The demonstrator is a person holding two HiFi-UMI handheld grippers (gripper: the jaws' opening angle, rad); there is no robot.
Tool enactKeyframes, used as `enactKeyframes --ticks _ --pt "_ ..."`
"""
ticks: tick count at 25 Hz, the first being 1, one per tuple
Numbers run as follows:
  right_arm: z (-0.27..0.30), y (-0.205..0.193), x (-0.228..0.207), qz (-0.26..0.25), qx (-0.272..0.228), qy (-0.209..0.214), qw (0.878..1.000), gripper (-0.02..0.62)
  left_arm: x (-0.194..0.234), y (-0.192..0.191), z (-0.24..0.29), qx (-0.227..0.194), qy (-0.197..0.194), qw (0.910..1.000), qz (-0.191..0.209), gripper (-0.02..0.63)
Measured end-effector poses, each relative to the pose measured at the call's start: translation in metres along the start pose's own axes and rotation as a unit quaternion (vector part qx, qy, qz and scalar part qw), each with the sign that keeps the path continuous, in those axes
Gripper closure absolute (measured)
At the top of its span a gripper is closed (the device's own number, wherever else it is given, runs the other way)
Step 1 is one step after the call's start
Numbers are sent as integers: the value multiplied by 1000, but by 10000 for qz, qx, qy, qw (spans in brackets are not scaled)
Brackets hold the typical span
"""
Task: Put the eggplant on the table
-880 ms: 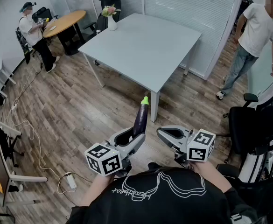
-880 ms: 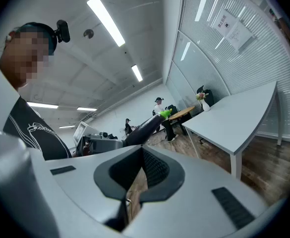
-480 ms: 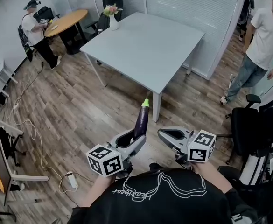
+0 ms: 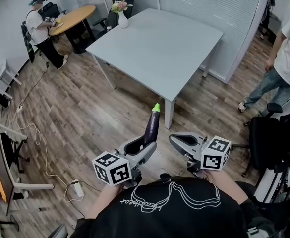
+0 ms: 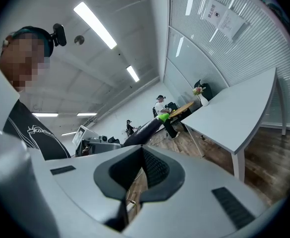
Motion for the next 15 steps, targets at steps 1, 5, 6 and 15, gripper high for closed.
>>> enactKeyframes --ticks 1,5,6,15 --pt "0 4 -4 -6 -2 22 10000 586 3 3 5 2 14 10000 2 400" --pt "1 22 -22 -84 -2 52 10000 586 12 14 26 -5 62 10000 35 400" --pt "1 26 -26 -109 4 55 9999 586 14 17 31 -12 66 10000 50 400" --pt "9 64 -56 -294 -152 65 9994 586 32 45 60 -155 70 9994 302 400"
Point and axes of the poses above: the fingertips, and each gripper's own axes: z forward along the fingers, x to its left, y out of its top, the point moved 5 cm from there along -z, backward along the fingers, and after that the axes turned 10 degrees about z, right-handed, at the moved point
